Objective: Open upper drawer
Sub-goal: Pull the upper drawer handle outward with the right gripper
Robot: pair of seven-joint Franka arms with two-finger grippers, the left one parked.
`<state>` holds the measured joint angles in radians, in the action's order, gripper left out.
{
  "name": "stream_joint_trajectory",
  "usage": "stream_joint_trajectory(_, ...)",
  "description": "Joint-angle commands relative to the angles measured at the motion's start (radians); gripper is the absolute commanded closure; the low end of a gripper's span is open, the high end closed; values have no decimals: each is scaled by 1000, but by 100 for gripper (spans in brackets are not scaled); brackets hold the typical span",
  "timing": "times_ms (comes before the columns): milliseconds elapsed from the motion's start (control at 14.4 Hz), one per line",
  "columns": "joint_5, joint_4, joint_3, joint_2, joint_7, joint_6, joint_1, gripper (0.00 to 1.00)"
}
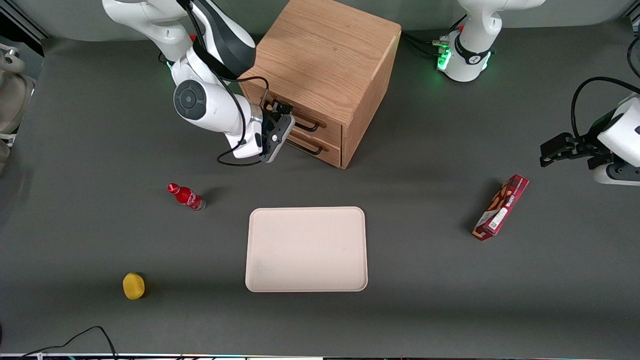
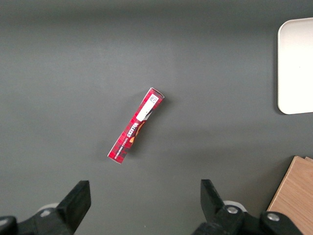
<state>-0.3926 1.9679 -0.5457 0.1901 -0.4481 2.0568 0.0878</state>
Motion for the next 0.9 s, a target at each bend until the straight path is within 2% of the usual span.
stream_joint_trajectory(0,-22,-1,-4,15,-35,14,-13,0)
stream_joint_trajectory(347,-9,-75,49,75,-86,5,-20,0)
stream_joint_trajectory(624,37,-155,93,135,-96,-10,-16,0)
stream_joint_trajectory(832,63,-250,130,186,-96,-82,-16,0)
